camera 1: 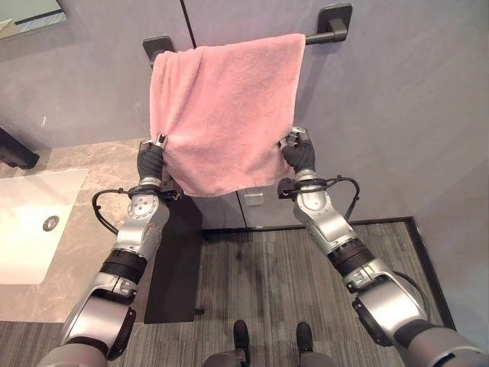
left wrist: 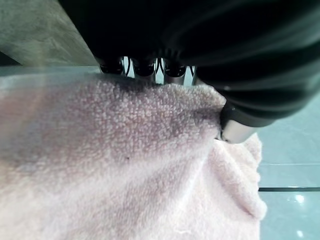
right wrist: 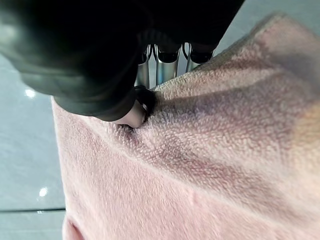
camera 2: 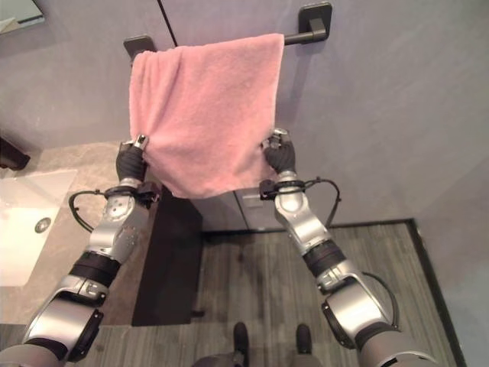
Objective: Put brush and paste in cup on sink, flatten towel.
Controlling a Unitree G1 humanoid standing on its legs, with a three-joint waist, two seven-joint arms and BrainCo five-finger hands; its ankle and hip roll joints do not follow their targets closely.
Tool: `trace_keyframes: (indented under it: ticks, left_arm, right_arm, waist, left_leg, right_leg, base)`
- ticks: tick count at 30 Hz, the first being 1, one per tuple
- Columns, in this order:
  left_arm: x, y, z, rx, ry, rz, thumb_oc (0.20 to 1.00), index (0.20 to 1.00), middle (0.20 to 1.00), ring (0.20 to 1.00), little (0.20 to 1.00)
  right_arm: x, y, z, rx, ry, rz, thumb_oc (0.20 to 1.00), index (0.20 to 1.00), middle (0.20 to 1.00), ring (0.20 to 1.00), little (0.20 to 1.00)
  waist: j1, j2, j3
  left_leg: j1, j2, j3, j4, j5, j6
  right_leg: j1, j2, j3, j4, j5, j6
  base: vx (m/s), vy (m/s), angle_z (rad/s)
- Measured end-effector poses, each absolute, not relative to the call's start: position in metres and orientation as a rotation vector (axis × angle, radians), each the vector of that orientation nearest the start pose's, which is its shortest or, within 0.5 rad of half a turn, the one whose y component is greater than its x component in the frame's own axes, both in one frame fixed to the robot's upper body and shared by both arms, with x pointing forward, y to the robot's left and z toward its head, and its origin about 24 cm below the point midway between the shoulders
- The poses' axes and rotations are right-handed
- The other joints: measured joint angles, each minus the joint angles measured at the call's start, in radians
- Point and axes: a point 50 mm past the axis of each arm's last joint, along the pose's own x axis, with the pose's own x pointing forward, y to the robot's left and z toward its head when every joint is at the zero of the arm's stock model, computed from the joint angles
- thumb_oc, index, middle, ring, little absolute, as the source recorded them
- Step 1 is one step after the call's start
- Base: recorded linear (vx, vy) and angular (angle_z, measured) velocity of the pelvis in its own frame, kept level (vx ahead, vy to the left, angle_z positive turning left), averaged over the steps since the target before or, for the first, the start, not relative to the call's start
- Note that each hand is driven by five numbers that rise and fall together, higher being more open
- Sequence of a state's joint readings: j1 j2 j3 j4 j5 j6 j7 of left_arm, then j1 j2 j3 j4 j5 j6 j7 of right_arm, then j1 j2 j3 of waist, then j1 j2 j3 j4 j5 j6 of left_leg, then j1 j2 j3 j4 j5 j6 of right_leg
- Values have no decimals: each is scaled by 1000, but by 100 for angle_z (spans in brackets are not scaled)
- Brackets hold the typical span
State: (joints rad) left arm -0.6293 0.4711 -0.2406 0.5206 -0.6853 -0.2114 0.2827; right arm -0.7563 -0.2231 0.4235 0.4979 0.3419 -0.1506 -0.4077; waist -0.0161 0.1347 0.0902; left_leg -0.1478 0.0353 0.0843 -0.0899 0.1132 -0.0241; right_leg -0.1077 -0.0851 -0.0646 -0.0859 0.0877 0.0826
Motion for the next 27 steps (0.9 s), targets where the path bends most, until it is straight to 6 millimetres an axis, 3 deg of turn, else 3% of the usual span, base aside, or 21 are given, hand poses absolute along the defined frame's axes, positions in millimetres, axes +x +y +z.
trace_keyframes:
  ticks: [12, 13, 14, 15, 16, 17, 18, 27]
  left_arm:
    - [363, 220, 120, -104, -155, 239, 200, 200, 200, 200, 200]
    - [363, 220, 120, -103, -155, 243, 294, 294, 294, 294, 294]
    - [363, 220, 120, -104, -155, 246, 511, 511, 511, 511, 511]
    - [363, 220, 120, -103, -155, 248, 548, 548, 548, 548, 548]
    - [363, 220, 118, -98, -146, 250, 777, 777, 777, 777, 777]
    - [363, 221, 117, -89, -140, 256, 777, 777, 777, 777, 777]
    - [363, 221, 116, -67, -138, 265, 1000, 1000, 1000, 1000, 1000]
    - [363, 221, 113, -7, -127, 280, 1000, 1000, 1000, 1000, 1000]
  right_arm:
    - [363, -78, 133, -58, -242, 65, 200, 200, 200, 200, 200]
    - [363, -78, 131, -58, -234, 65, 200, 200, 200, 200, 200]
    - [363, -77, 129, -60, -227, 65, 200, 200, 200, 200, 200]
    - [363, -76, 129, -64, -225, 69, 357, 357, 357, 357, 357]
    - [362, -75, 125, -71, -216, 78, 630, 630, 630, 630, 630]
    - [361, -74, 123, -73, -210, 84, 827, 827, 827, 827, 827]
    - [360, -73, 122, -73, -206, 89, 1000, 1000, 1000, 1000, 1000]
    - [358, -76, 114, -67, -179, 97, 1000, 1000, 1000, 1000, 1000]
  waist:
    - [1, 1, -20]
    - [1, 1, -20]
    - [1, 2, -20]
    - [1, 2, -20]
    - [1, 2, -20]
    - [1, 2, -20]
    - [1, 2, -20]
    - [0, 1, -20]
  left_leg:
    - [-38, 0, 0, 0, 1, 0]
    - [-40, 0, 0, 0, 1, 0]
    - [-44, 0, 1, 0, 1, 0]
    - [-47, 0, 1, 0, 1, 0]
    - [-50, 0, 2, 0, 1, 0]
    - [-50, 0, 3, 0, 1, 0]
    - [-50, 0, 4, 0, 1, 0]
    - [-43, 1, 8, 0, 1, 0]
  right_leg:
    - [-38, 0, -1, 0, -2, 0]
    - [-40, 0, -1, 0, -2, 0]
    - [-44, 0, 0, 0, -2, 0]
    - [-48, 0, 0, 0, -1, 0]
    - [-52, 0, 1, 0, -1, 1]
    - [-52, 0, 1, 0, -1, 1]
    - [-52, 0, 2, 0, -1, 1]
    - [-47, 0, 5, 0, -1, 1]
  base:
    - [0, 0, 0]
    - [0, 0, 0]
    - [0, 0, 0]
    - [0, 0, 0]
    - [0, 0, 0]
    - [0, 0, 0]
    - [0, 0, 0]
    - [14, 1, 0]
